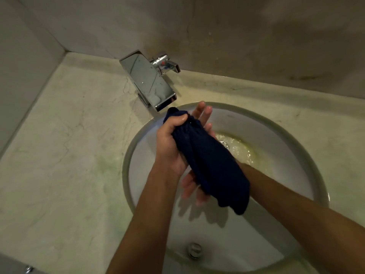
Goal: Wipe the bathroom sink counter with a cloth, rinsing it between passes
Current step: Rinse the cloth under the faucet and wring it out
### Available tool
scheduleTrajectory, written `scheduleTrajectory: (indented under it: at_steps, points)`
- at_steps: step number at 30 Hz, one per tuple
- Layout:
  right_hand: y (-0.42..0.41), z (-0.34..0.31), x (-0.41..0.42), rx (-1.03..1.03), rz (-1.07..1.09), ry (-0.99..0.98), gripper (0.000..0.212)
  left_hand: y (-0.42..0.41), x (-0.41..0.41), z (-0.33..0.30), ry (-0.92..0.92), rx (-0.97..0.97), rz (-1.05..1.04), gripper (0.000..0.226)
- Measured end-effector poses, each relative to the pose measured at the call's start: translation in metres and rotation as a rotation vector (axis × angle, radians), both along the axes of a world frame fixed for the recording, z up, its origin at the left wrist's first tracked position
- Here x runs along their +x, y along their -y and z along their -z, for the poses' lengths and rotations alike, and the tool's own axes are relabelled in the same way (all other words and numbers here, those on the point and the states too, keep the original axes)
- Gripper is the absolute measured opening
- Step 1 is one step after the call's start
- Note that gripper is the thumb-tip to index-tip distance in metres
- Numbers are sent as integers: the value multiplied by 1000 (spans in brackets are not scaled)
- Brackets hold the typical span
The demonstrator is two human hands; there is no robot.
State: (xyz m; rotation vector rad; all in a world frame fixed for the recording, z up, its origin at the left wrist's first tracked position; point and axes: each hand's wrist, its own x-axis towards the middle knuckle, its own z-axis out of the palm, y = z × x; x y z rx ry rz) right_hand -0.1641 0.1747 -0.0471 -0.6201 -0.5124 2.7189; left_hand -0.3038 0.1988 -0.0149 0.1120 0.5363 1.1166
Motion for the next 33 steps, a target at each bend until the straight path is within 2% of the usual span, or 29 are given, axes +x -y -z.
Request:
scheduleTrajectory:
  at_steps: [2, 3, 4, 6, 7, 10, 12, 14, 16, 18, 20, 22, 24, 27, 29, 31, 33]
  points:
    - [22, 2, -5, -204, -38, -356, 101, -1, 1, 8, 114, 9, -9, 41]
    - [30, 4, -9, -218, -61, -454, 104, -1, 0, 13, 163, 23, -16, 37]
    - [38, 5, -12, -193, -75, -544, 98, -1, 0, 19, 234, 48, -10, 28]
    - [51, -1, -11, -138, 18, -563, 65, -1, 0, 29, 401, 74, 15, 19]
    - [55, -7, -7, -154, 66, -507, 52, -2, 0, 33, 425, 83, 18, 19]
    - [54, -25, 8, -225, 159, -259, 44, -2, -2, 44, 417, 99, 93, 17]
    - [51, -38, 14, -264, 184, -40, 48, -2, -3, 47, 214, 28, 174, 28]
    - [49, -46, 15, -141, 131, 381, 48, -2, -2, 48, -168, -68, 255, 36]
    - [52, -43, 12, 193, 15, 890, 31, 0, 7, 45, -508, -109, 375, 34]
    - [53, -27, 9, 567, -58, 1232, 23, 0, 18, 55, -837, -168, 400, 30]
    - [55, -5, 6, 750, -153, 1446, 27, 0, 32, 70, -1182, -212, 354, 31]
    - [59, 12, 3, 824, -241, 1580, 34, 4, 45, 77, -1489, -218, 406, 30]
    - [61, 22, -1, 928, -325, 1679, 37, 7, 51, 75, -1622, -254, 443, 33]
    - [59, 19, 0, 986, -357, 1697, 39, 2, 51, 68, -1607, -329, 398, 33]
    - [55, 9, 8, 840, -299, 1622, 41, 0, 46, 58, -1447, -387, 344, 36]
    - [48, -9, 22, 533, -145, 1404, 43, -1, 36, 40, -1079, -476, 285, 41]
    - [42, -30, 43, 188, -55, 1061, 52, 1, 18, 18, -634, -468, 311, 36]
